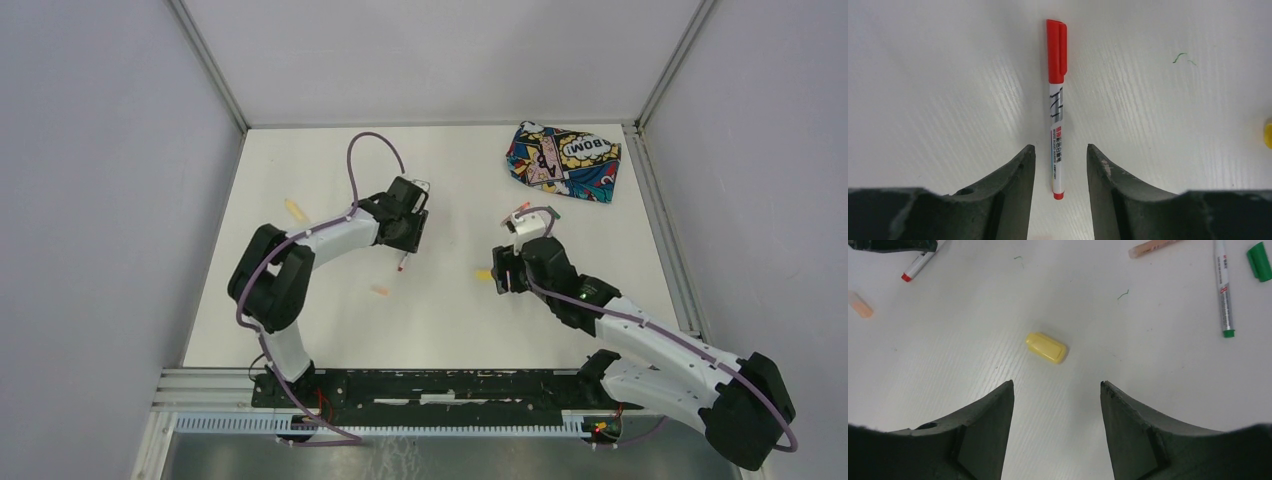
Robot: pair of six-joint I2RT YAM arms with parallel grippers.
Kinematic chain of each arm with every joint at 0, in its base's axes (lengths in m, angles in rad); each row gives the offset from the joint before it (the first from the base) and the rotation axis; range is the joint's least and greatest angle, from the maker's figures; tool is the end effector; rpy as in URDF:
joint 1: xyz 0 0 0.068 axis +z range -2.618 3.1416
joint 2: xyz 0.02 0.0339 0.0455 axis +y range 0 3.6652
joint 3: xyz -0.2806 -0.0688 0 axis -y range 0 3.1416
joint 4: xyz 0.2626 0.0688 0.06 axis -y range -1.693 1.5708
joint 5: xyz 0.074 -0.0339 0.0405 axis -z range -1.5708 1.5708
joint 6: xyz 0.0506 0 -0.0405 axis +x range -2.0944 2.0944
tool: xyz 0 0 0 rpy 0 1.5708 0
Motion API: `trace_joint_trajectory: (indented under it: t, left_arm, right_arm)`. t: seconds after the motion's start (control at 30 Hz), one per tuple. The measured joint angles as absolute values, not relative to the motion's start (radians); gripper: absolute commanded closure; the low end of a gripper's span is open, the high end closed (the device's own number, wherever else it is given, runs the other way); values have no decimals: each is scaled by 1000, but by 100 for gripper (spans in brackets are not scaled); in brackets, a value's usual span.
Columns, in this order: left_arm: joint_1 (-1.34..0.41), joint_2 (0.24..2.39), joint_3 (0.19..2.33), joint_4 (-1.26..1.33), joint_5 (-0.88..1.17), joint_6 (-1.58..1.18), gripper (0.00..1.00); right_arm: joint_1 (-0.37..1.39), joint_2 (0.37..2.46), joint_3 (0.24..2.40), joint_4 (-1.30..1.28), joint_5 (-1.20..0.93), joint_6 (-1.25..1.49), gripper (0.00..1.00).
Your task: Insert the pens into the pen caps
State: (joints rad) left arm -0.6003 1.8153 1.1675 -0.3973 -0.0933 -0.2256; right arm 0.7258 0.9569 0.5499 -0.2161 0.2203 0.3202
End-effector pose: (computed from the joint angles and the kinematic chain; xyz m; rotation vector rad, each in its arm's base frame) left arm 0.3294 -0.2198 0.1676 0.4554 2.5788 -0.1708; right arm 0.1745 0.1400 0.2220 -0.3201 2.1750 0.3519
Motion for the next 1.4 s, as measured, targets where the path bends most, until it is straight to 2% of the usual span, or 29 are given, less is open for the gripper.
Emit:
trace_joint_trajectory:
  t: [0.23, 0.5, 0.93, 1.4]
  left_arm:
    - [-600, 1668, 1195, -417, -78, -223, 49]
    - [-599, 1523, 1201, -365, -47, -223, 51]
    - [-599, 1515, 1187, -365, -46, -223, 53]
    - [-599, 1515, 1186, -365, -44, -223, 56]
  right_arm:
    - [701, 1004, 683, -247, 355, 351, 31]
    - [585, 1226, 859, -241, 453, 426, 29]
    - [504, 1627, 1104, -309, 543, 661, 32]
    - [418, 1888, 1240, -327, 512, 717, 39]
